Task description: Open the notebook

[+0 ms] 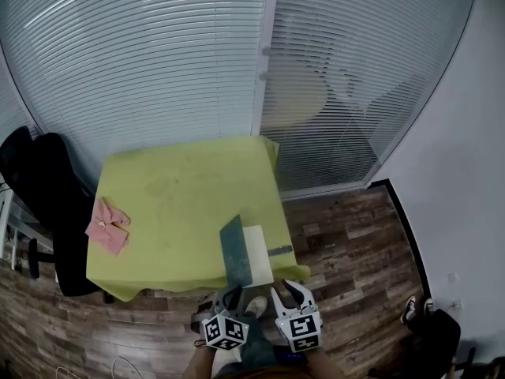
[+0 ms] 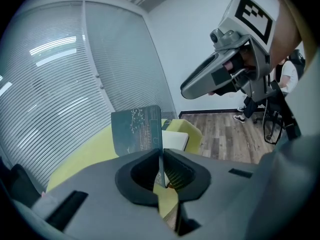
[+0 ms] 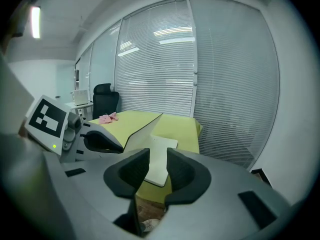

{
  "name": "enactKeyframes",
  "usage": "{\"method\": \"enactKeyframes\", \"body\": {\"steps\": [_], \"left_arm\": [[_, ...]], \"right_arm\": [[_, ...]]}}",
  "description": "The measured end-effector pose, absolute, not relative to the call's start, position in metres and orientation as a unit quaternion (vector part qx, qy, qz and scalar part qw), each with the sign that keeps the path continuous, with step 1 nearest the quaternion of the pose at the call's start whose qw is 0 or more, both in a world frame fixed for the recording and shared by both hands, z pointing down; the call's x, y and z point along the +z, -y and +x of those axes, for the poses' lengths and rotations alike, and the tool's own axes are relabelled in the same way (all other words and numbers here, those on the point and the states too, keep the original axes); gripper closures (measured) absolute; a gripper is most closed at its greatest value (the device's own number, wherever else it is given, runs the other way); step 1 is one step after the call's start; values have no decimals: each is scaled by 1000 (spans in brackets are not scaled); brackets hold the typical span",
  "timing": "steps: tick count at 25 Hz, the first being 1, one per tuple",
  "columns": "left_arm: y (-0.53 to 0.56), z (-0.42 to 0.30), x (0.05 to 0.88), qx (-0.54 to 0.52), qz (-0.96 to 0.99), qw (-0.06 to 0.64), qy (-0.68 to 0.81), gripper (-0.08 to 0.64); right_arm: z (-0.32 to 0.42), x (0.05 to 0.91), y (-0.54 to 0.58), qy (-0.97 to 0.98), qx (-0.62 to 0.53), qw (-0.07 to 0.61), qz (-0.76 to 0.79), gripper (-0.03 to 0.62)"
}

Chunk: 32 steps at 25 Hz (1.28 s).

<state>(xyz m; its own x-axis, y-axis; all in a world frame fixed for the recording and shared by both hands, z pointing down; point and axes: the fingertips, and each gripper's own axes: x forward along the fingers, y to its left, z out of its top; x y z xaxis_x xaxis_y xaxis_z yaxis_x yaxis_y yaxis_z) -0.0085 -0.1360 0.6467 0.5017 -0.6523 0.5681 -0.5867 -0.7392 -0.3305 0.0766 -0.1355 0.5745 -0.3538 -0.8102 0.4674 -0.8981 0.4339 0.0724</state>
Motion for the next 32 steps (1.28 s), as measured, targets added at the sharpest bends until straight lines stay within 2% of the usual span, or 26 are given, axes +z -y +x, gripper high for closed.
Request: {"method": "enactKeyframes", "body": {"steps": [18,32], "left_arm": [[134,-35,641,-327,-858,17,-396,511],[132,-62,644,-249,-853,-107,-447,511]], "right_arm": [[60,571,132,826,90,222,510,476],[55,573,129,831,94,222,501,482]]}}
